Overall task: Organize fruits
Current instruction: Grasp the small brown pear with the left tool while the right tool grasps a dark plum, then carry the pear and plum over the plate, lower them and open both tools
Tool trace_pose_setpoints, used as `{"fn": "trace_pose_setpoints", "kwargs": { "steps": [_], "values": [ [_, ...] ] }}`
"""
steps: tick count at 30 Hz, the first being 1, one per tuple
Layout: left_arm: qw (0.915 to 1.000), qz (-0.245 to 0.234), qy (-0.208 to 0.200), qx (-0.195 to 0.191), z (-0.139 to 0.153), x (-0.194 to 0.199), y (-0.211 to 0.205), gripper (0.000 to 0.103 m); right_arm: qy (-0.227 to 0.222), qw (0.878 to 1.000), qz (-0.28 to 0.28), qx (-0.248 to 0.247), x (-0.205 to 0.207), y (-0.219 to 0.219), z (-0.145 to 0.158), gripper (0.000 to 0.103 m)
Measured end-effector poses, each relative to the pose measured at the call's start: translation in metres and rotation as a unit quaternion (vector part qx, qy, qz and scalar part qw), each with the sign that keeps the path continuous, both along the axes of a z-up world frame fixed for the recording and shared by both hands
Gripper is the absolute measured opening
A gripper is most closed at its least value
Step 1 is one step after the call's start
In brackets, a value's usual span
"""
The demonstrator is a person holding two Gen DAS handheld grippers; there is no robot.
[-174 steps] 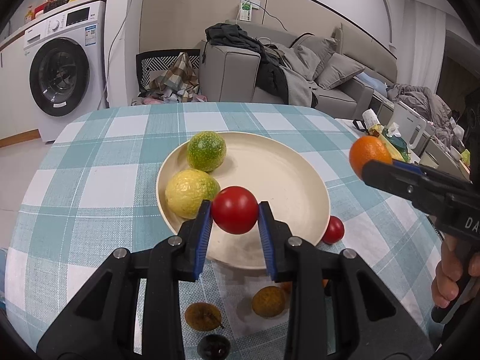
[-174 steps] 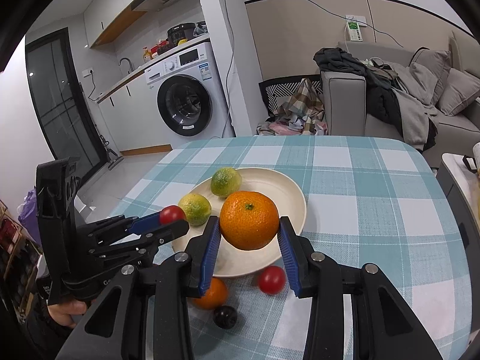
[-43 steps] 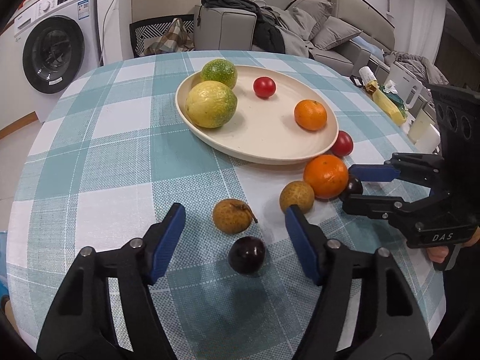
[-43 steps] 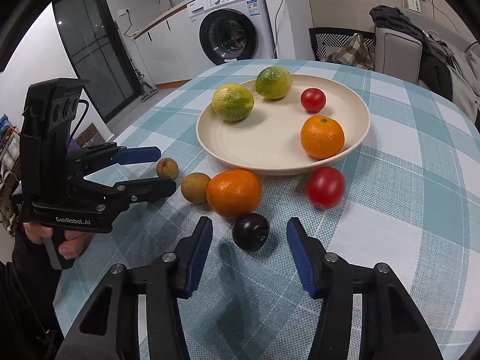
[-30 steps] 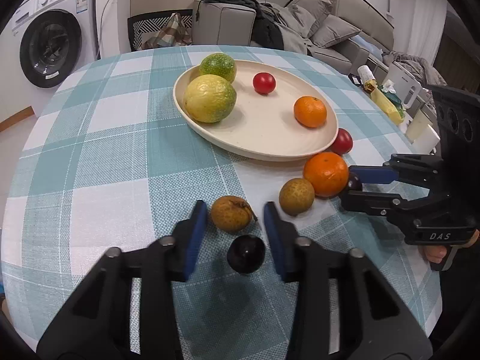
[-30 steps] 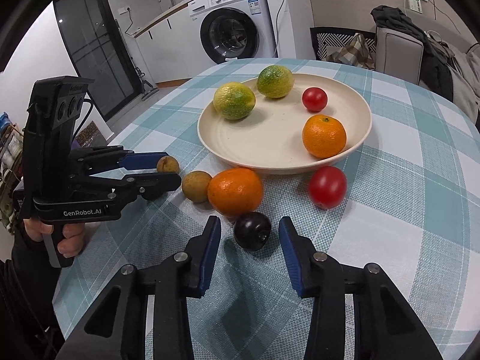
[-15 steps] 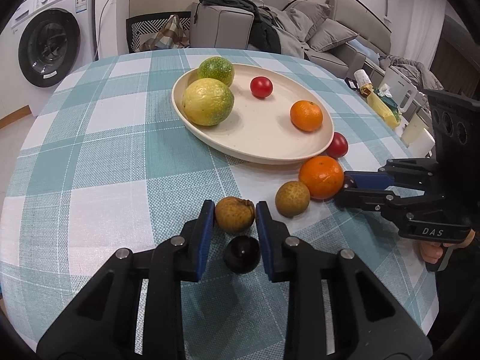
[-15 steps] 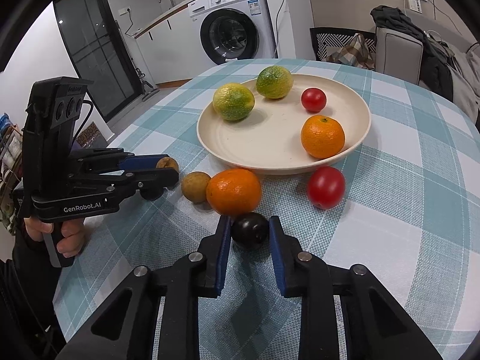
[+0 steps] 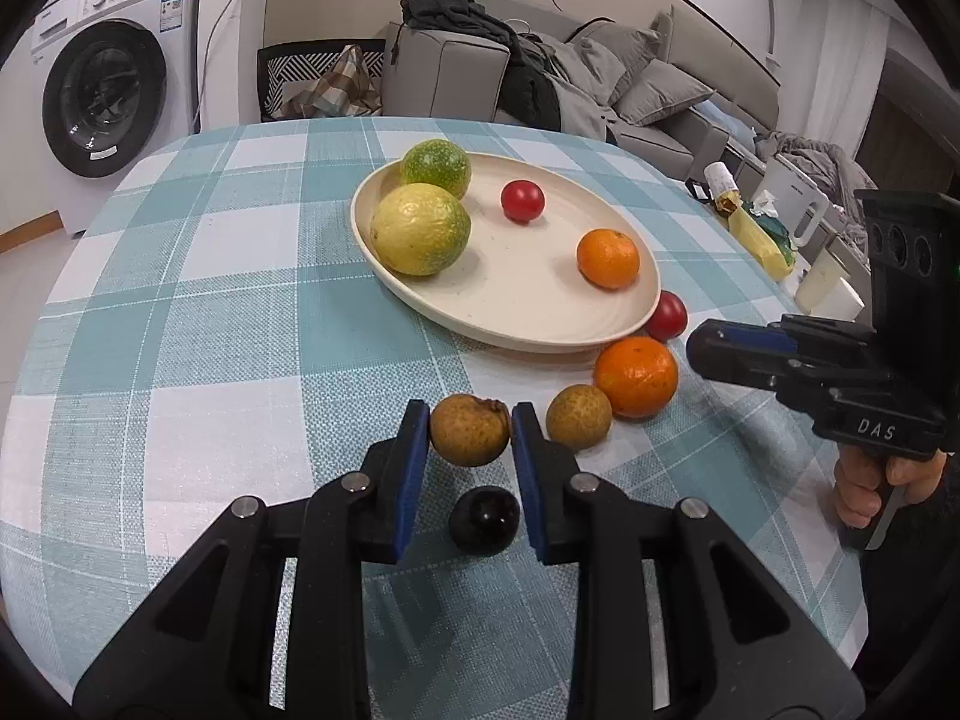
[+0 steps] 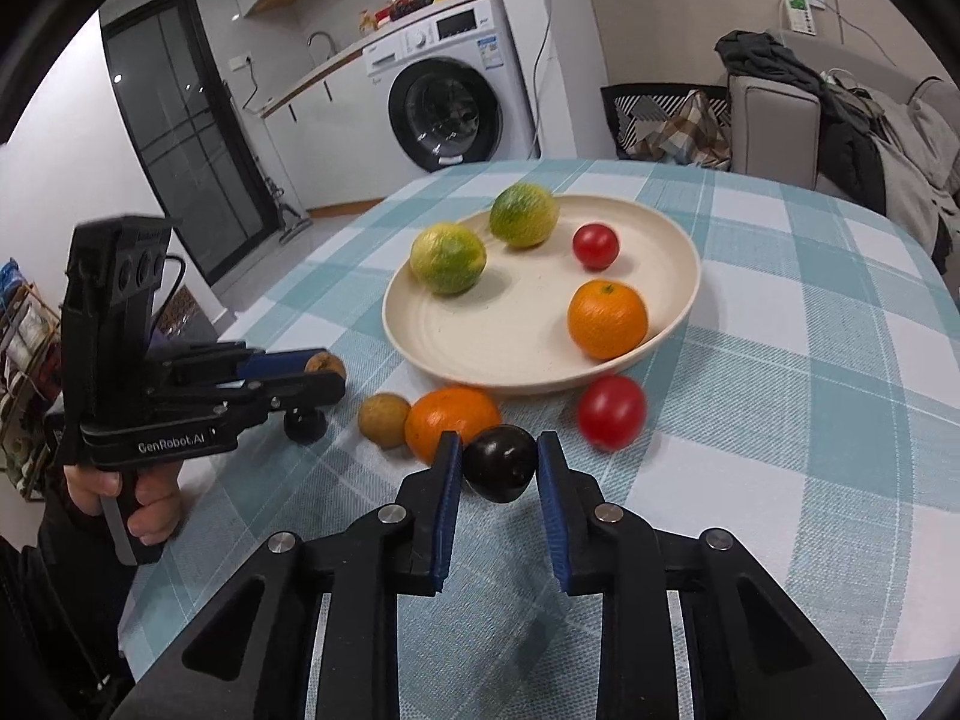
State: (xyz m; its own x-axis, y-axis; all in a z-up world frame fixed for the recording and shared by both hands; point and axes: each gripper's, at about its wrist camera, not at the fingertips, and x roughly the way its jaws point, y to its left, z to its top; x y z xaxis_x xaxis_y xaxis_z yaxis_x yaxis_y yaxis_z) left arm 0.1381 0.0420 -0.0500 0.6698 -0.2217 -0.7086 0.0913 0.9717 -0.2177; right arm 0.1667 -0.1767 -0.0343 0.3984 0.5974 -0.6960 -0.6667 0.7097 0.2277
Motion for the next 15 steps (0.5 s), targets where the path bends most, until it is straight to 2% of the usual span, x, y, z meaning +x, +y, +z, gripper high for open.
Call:
{"fn": "trace_pose_setpoints", "kwargs": {
  "steps": [15],
  "values": [
    [0.9992,0.011,-0.039,0.003,0.013,-0.006,-0.001,0.025,-0.04,0.998,-0.05,0.025,0.005,-0.013,0.011,0.026]
  ]
}}
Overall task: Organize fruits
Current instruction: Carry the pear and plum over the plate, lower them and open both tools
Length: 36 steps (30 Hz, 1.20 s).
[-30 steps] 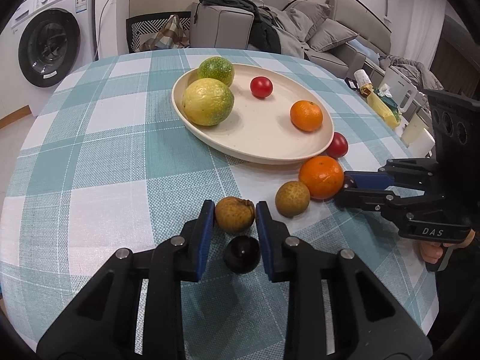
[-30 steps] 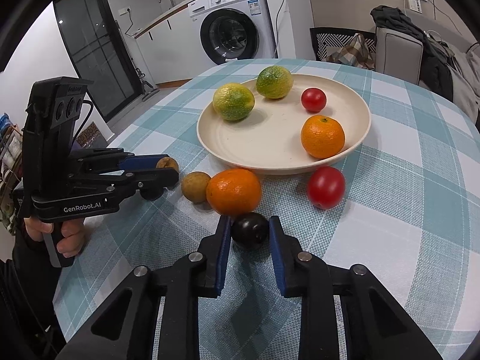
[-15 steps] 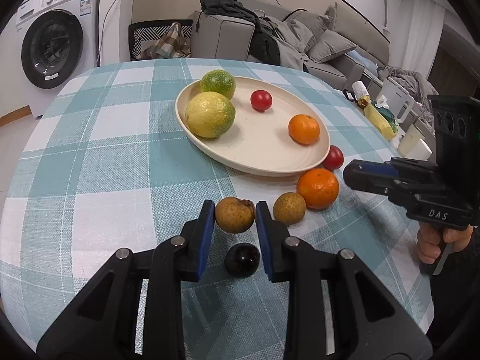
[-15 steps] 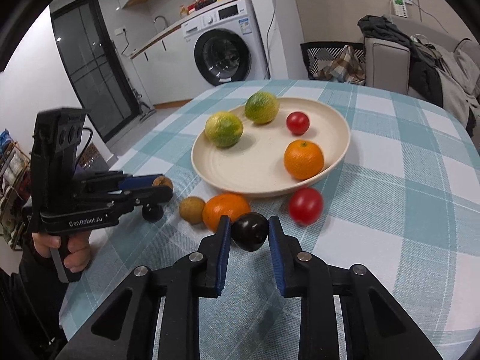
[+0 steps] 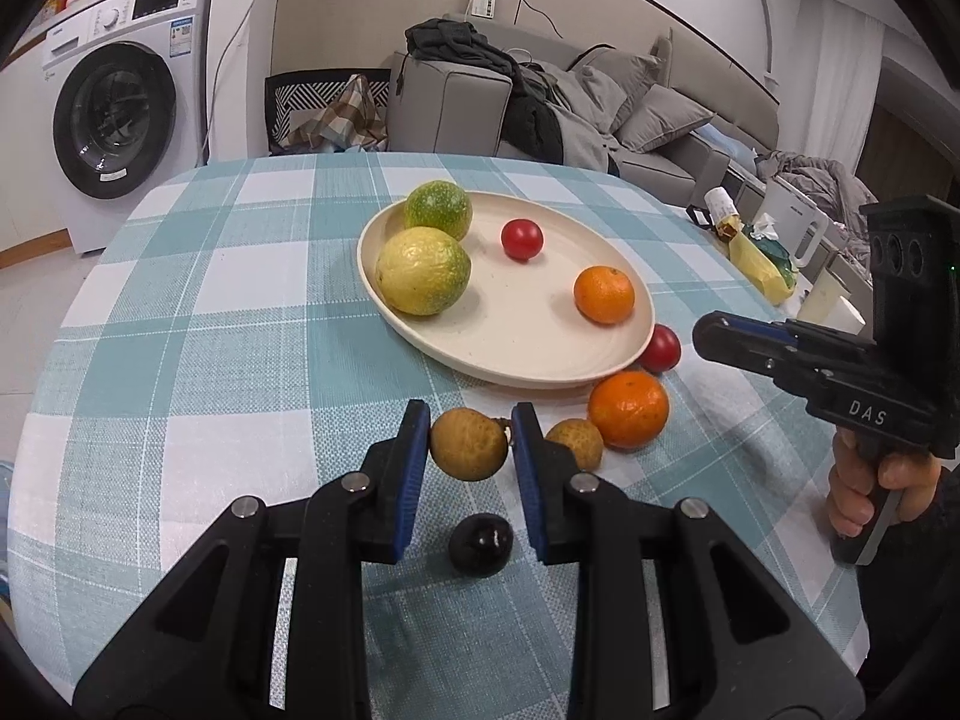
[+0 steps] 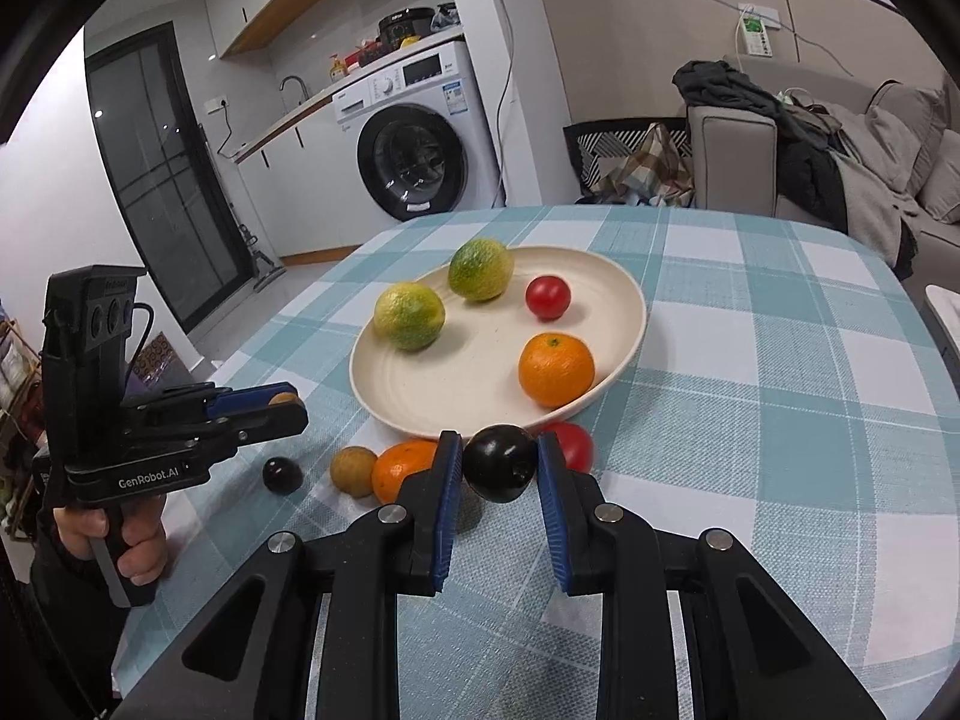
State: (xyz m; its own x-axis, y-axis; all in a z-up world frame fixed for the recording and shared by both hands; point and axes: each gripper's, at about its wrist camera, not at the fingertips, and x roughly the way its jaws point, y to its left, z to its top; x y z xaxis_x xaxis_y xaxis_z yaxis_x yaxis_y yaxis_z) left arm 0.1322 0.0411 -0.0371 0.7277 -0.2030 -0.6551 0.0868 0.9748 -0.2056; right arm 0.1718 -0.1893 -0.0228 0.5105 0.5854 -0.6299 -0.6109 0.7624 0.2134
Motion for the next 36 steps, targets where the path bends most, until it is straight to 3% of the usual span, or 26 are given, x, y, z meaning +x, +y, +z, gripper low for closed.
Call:
{"fn": "trace_pose_setpoints", "kwargs": {
  "steps": [17,36],
  "values": [
    [0.9994,-0.002,-0.035,0.006,0.021,0.004,-0.013,0.025,-0.014,1.0,-0.012,0.019,0.001,-0.003,0.003,0.026],
    [0.9982,0.001,-0.054,0.027,0.031,0.051,-0.029,0.025,-0.035,0.999,-0.033,0.009,0.019,0.019,0.026,0.026]
  ]
}}
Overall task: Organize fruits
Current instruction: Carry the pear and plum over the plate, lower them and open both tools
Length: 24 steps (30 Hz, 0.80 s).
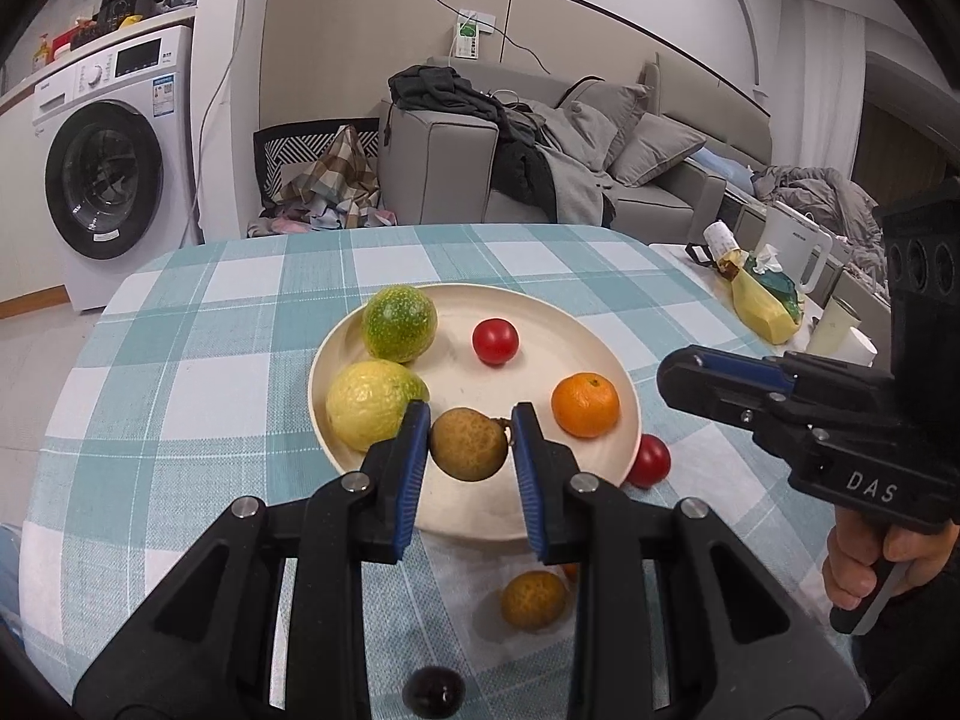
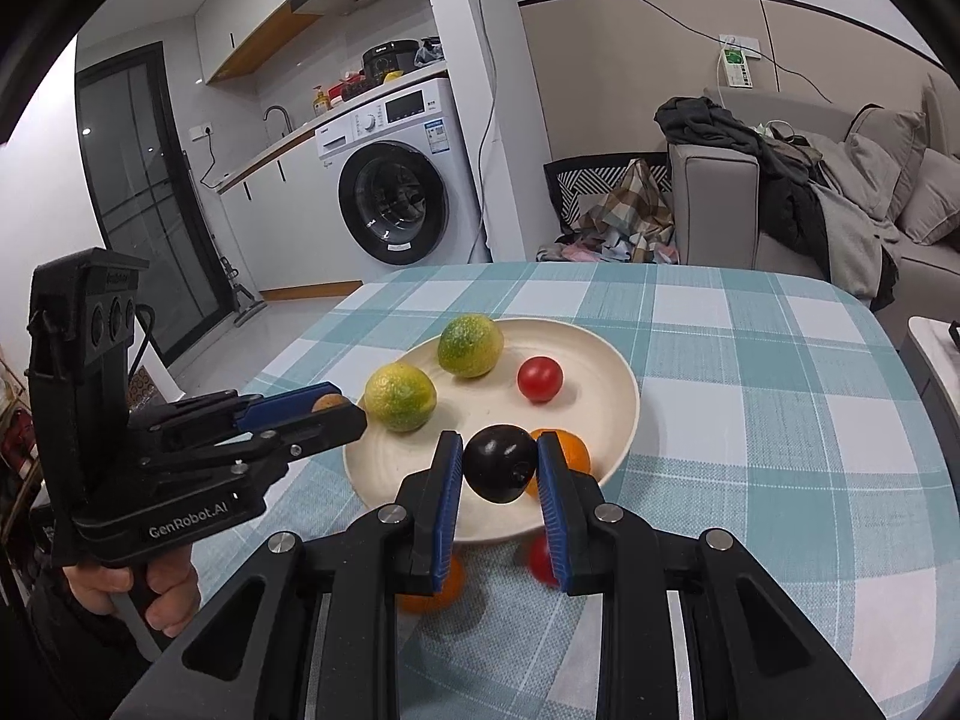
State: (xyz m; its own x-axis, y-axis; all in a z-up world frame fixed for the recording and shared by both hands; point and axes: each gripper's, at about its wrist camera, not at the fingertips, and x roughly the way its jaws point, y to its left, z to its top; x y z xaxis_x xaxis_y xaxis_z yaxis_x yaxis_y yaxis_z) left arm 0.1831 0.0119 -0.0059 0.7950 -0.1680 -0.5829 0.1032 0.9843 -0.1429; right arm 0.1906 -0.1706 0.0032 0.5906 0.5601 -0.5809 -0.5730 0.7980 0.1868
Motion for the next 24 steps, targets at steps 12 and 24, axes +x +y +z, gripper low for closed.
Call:
{"fn": "trace_pose_setpoints", "kwargs": {
  "steps": [12,24],
  "values": [
    [0.9998,0.013,0.016,-0.004,-0.018,0.011,0.01,0.025,0.021,1.0,0.008,0.0,0.011,0.013,-0.019,0.026],
    [0.9993,0.015,0.031,0.011,-0.03,0.015,0.007,0.025,0.029,0.999,0.016,-0.018,0.009,0.021,-0.026,0.026]
  ]
}}
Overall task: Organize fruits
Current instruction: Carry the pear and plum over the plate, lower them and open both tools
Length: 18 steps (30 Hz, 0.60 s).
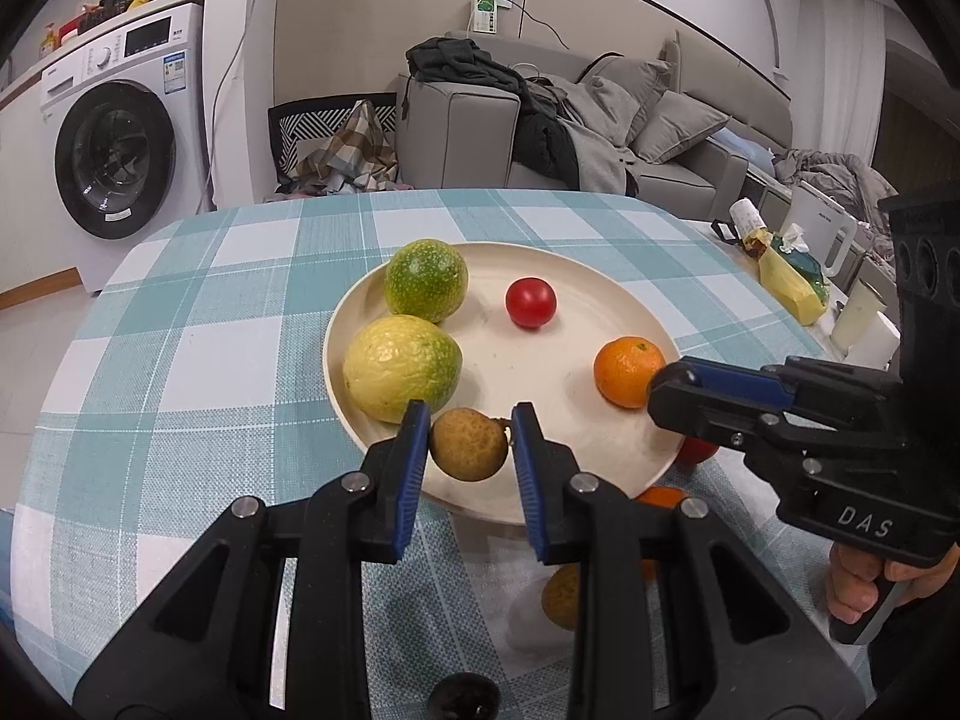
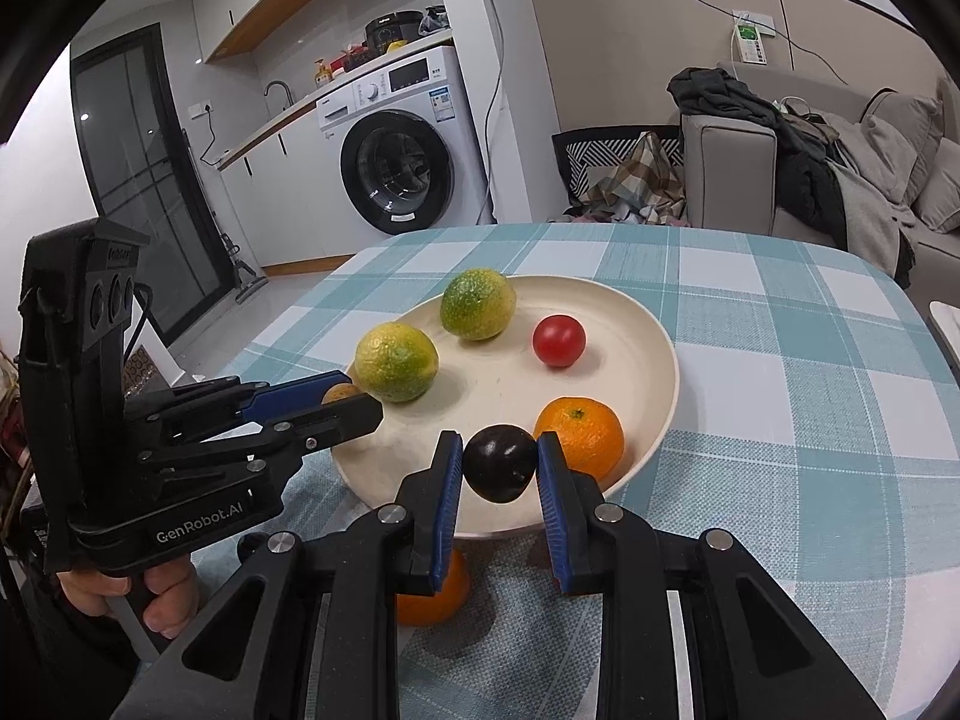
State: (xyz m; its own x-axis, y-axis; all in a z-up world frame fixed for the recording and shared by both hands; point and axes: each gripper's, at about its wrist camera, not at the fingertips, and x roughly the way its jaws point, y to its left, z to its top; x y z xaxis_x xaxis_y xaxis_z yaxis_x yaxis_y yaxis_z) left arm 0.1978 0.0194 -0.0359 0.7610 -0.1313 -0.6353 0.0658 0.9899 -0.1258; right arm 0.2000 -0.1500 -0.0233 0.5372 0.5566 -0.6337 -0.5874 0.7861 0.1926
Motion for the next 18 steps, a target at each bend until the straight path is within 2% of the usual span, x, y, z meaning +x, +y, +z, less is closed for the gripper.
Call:
{"fn": "trace_pose_setpoints", "kwargs": {
  "steps": [9,15,18],
  "values": [
    [1.0,0.002,0.004,0.001,-0.001,-0.001,0.0,0.025,0.003,1.0,-0.006,-0.008,0.002,0.001,-0.004,0.026],
    [0.9998,0.014,0.015,-0.002,-0.005,-0.001,0.005,0.026,-0.013,1.0,-0.019,-0.01,0.001,-0.003,0.0,0.033],
    [0.9997,0.019,0.013,-0.004,-0.005,-0.003,0.007,0.042,-0.02,0.999,-0.029,-0.015,0.0,-0.008,0.002,0.046]
  ]
}}
